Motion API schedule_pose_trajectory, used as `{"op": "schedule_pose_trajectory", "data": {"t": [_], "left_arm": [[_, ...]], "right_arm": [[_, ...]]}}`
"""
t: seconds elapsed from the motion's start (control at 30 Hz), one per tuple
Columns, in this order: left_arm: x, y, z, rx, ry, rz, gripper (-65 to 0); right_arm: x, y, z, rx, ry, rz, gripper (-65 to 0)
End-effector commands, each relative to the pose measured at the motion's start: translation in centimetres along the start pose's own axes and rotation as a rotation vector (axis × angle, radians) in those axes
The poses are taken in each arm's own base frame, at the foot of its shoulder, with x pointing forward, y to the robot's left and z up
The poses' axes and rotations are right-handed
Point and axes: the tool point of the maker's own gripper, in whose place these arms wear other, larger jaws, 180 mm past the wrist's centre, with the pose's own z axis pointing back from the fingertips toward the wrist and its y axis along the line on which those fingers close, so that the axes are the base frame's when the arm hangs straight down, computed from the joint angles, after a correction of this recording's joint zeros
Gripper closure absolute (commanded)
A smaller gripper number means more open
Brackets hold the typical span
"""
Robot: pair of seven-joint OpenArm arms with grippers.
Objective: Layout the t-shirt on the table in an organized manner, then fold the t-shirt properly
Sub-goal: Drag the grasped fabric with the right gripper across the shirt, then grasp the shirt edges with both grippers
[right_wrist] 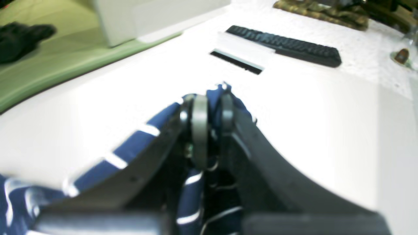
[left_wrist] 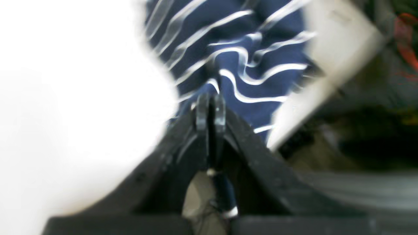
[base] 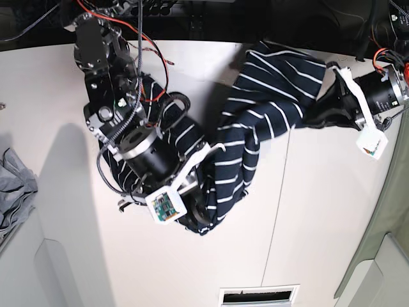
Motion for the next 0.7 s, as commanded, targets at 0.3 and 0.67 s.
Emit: {"op": "schedule_pose_trajectory", "data": {"t": [0.3, 0.67], "left_arm": [[-4.4, 9.7, -1.4, 0.185, 0.043, 0.209, -21.5], [-4.4, 7.9, 0.3, 0.121, 0.052, 0.213, -21.5]], "right_arm": [[-10.7, -1.7, -3.6, -0.058, 0.369, -0.117, -44.9], [-12.6, -7.5, 7.3, -0.263, 0.359, -0.266, -44.9]]}}
